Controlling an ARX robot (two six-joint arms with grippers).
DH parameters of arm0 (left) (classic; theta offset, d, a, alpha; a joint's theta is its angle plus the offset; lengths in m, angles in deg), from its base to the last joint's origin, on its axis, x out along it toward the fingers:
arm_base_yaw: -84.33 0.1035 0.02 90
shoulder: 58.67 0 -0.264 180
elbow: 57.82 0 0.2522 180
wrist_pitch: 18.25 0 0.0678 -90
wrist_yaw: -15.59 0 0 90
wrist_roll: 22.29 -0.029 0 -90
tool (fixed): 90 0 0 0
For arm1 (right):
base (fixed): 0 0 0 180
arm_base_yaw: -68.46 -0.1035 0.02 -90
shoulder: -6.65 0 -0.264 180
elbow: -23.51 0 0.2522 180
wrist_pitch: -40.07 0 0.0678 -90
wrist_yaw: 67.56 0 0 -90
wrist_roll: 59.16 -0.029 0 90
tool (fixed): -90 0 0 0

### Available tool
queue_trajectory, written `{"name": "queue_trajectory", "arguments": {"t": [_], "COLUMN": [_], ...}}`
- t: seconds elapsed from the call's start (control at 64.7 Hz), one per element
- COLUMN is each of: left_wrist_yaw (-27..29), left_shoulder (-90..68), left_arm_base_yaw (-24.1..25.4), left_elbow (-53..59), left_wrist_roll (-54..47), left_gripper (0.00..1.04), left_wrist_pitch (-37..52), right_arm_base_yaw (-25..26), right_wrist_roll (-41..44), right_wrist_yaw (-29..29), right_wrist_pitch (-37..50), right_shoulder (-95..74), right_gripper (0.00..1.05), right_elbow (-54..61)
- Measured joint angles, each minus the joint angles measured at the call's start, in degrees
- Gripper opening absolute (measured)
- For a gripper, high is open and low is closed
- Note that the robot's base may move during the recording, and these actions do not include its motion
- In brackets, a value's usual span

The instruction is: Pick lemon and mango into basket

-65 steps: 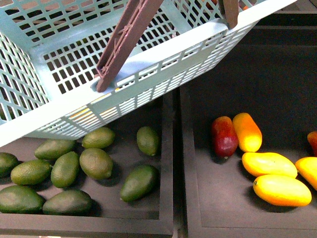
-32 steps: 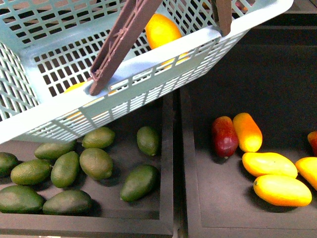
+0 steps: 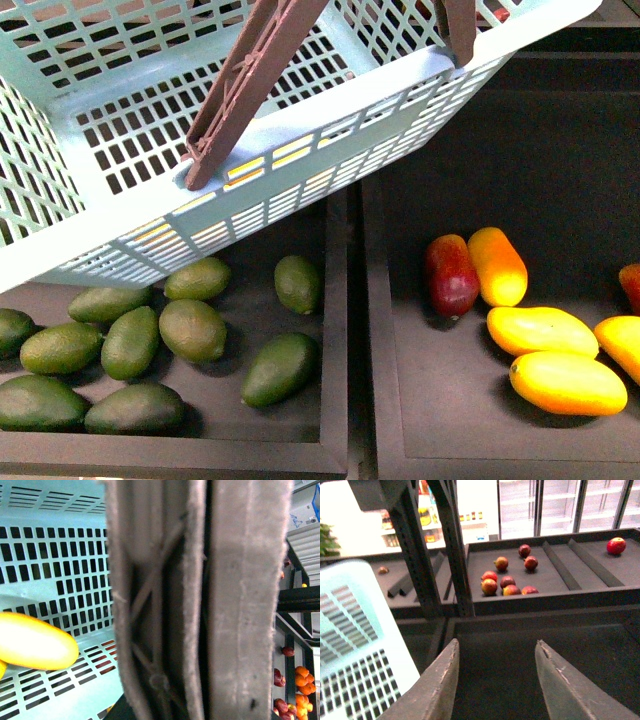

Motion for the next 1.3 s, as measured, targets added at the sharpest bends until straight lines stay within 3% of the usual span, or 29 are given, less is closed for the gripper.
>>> {"name": "queue_trajectory", "arguments": {"t": [0.232,0.572,0.618,0.711,1.299], "left_wrist_yaw": [0.15,0.13,0.11,0.02,0.11], "left_shoulder": [0.00,0.00,0.00,0.00,0.00], "left_arm_base_yaw": [0.07,0.07,0.07,0.04,0.07], "left_elbow": [0.00,0.00,0.00,0.00,0.00], "left_wrist_roll": [-0.07,0.00,0.00,0.04,0.00], "left_gripper": [0.15,0.15,0.15,0.15,0.15], "left_wrist_pitch": [0.00,0.00,0.00,0.00,0.00], "right_arm_base_yaw": [3.34,6.62,8.59,10.95,11.19], "right_wrist_roll": [2.56,3.15,3.19,3.17,3.21], "right_wrist_yaw": [3.15,6.34,9.62,10.43,10.86], "right_wrist_pitch": [2.73,2.40,1.77,0.57,-8.52], "right_shoulder": [7.17,16.90,18.49,21.29,37.81], "right_gripper": [0.02,0.02,0.02,0.02,0.02], "right_elbow": [10.82,20.17,21.20,22.88,29.33]}}
